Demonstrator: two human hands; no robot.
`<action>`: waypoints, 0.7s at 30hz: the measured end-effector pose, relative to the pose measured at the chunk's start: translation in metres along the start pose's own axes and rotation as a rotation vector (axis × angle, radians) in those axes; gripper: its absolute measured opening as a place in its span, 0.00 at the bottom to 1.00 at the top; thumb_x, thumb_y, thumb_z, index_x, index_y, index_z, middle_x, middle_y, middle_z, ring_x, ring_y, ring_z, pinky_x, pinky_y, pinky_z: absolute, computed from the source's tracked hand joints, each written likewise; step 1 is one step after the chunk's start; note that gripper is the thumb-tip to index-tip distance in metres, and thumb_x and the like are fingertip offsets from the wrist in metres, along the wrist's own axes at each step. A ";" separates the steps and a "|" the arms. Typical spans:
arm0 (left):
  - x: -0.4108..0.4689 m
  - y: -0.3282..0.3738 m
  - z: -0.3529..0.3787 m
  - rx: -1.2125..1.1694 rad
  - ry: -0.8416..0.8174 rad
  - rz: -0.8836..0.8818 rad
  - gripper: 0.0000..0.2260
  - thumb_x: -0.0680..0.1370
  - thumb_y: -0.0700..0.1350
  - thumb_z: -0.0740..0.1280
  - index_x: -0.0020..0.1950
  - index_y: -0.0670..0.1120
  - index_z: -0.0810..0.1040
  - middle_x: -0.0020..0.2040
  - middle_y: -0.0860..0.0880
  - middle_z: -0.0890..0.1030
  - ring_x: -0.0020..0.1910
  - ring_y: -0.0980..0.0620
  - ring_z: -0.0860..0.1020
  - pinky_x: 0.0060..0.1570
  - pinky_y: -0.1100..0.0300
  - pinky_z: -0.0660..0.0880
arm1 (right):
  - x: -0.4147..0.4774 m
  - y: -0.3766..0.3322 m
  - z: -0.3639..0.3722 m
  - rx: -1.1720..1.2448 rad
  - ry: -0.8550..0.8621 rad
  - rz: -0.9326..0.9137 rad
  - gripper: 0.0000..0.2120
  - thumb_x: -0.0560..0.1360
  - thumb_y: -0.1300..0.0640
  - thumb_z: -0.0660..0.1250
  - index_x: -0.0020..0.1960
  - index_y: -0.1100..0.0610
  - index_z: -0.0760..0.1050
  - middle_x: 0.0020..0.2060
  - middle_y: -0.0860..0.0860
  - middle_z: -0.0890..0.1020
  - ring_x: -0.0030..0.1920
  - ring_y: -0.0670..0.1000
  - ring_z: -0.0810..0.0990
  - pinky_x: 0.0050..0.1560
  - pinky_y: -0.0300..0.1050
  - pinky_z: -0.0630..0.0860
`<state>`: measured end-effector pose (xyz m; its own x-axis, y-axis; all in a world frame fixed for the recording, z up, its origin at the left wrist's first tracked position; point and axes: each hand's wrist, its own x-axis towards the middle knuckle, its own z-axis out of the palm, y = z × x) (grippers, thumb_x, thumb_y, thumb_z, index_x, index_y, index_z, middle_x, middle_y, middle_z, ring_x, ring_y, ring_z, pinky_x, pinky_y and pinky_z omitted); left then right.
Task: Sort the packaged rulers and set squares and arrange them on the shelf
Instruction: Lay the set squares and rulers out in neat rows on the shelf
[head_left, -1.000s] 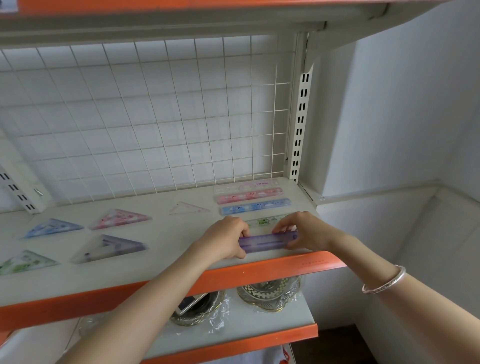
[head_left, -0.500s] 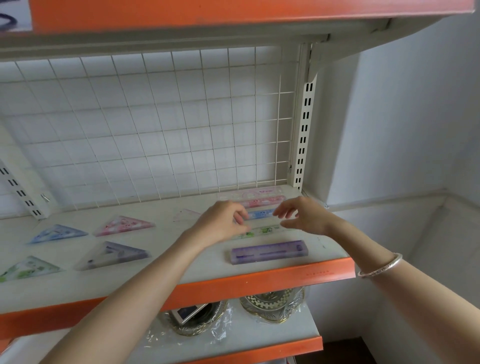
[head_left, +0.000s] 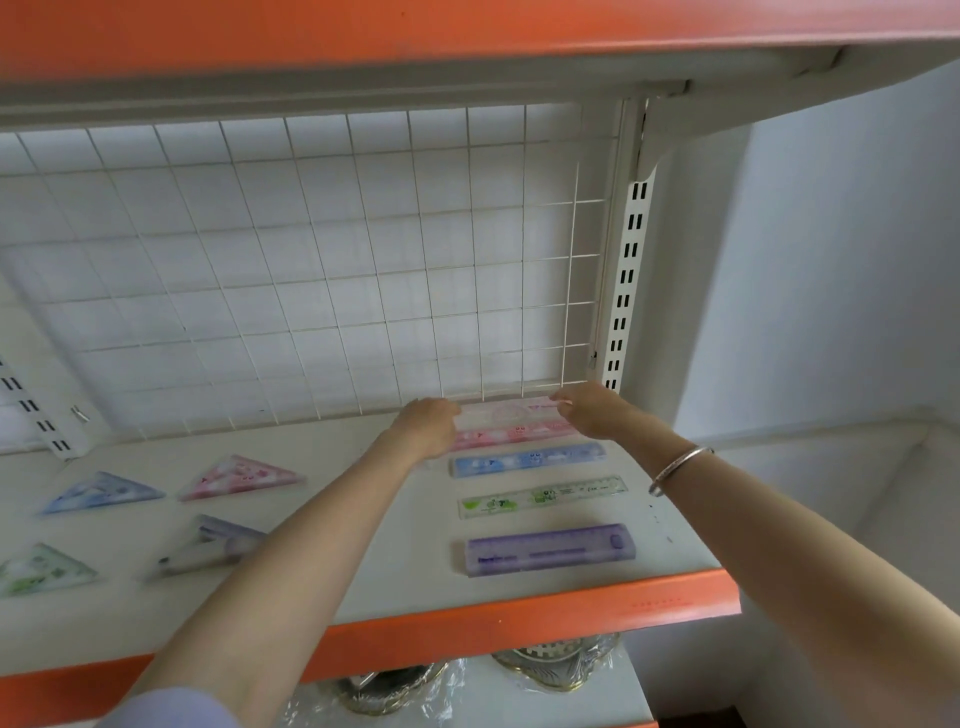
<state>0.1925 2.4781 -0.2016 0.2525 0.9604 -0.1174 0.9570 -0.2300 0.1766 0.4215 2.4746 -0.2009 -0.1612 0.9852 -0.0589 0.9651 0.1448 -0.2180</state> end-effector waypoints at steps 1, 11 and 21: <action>0.004 -0.003 0.004 0.064 -0.012 -0.002 0.20 0.82 0.39 0.52 0.74 0.44 0.66 0.73 0.44 0.67 0.71 0.45 0.66 0.71 0.56 0.59 | 0.003 0.005 0.005 -0.021 -0.014 0.020 0.16 0.82 0.59 0.48 0.54 0.61 0.74 0.52 0.55 0.78 0.55 0.57 0.75 0.58 0.51 0.70; 0.015 -0.009 0.021 0.227 0.090 0.020 0.20 0.82 0.42 0.47 0.46 0.43 0.79 0.52 0.43 0.80 0.56 0.44 0.75 0.74 0.48 0.51 | 0.008 0.020 0.027 0.030 -0.034 0.080 0.18 0.83 0.58 0.43 0.59 0.58 0.70 0.57 0.54 0.76 0.58 0.56 0.73 0.65 0.57 0.64; 0.011 -0.008 0.023 0.173 0.095 0.005 0.20 0.82 0.43 0.47 0.47 0.45 0.78 0.54 0.44 0.80 0.59 0.45 0.74 0.74 0.47 0.50 | 0.004 0.019 0.029 0.028 -0.034 0.041 0.21 0.83 0.52 0.43 0.69 0.57 0.66 0.68 0.53 0.71 0.67 0.54 0.68 0.68 0.53 0.57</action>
<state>0.1913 2.4867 -0.2268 0.2502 0.9679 -0.0232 0.9682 -0.2501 0.0053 0.4334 2.4786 -0.2337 -0.1289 0.9864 -0.1016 0.9650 0.1011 -0.2420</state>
